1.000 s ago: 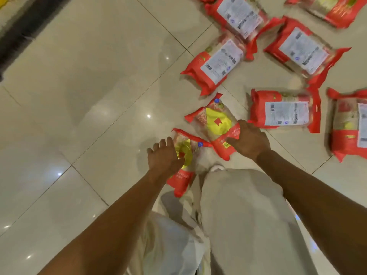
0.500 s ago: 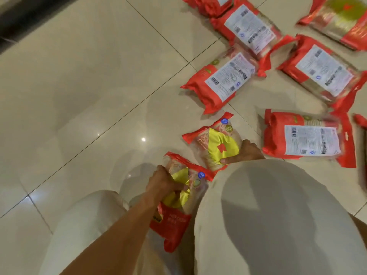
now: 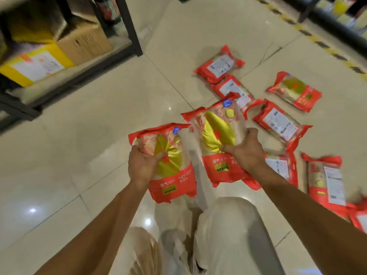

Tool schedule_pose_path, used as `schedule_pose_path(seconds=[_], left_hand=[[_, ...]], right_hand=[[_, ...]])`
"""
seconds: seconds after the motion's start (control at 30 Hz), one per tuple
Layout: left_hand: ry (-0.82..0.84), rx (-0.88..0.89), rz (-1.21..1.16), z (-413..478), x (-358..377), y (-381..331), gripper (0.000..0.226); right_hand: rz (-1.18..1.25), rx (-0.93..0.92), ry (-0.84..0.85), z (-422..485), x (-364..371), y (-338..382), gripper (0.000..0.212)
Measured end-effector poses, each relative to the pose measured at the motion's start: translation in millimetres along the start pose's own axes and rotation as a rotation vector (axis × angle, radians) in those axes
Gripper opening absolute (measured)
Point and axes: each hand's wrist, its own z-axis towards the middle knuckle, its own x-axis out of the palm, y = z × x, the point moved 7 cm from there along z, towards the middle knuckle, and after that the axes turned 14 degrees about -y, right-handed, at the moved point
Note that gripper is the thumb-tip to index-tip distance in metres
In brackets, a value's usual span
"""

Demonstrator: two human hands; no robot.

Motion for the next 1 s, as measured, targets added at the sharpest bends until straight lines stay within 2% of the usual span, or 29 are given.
schedule_pose_path(seconds=[0.17,0.27,0.47,0.57,0.7,0.87,1.0], left_hand=[[-0.081,0.110,-0.268,-48.4,-192.7,-183.0,0.099],[-0.146,0.213,-0.347,-80.6,-314.8,-275.0,0.095],[-0.300,0.405,-0.467,-151.8,-547.3,-392.0,0.093],[-0.374,0.467,-0.550,-188.2,-645.8,-418.4,0.089],[-0.494,0.542,-0.648,-224.9,-749.3,-422.0,0.096],[-0.601,0.551,-0.680,-242.3,-837.5,-393.6,0.098],[-0.662,0.520,-0.685,-246.4,-880.8,-371.6,0.101]], right_hand=[[0.166,-0.127,-0.079,-79.8,-142.7,203.0,0.083],[0.232,-0.226,-0.139,-140.3,-226.6,322.0,0.087],[0.331,-0.421,-0.194,-268.1,-354.4,500.0,0.084],[0.398,-0.549,-0.212,-330.1,-399.6,569.2,0.079],[0.502,-0.673,-0.223,-403.3,-429.4,629.7,0.075],[0.560,-0.782,-0.168,-470.1,-417.7,669.6,0.074],[0.594,-0.813,-0.084,-503.2,-391.9,690.7,0.073]])
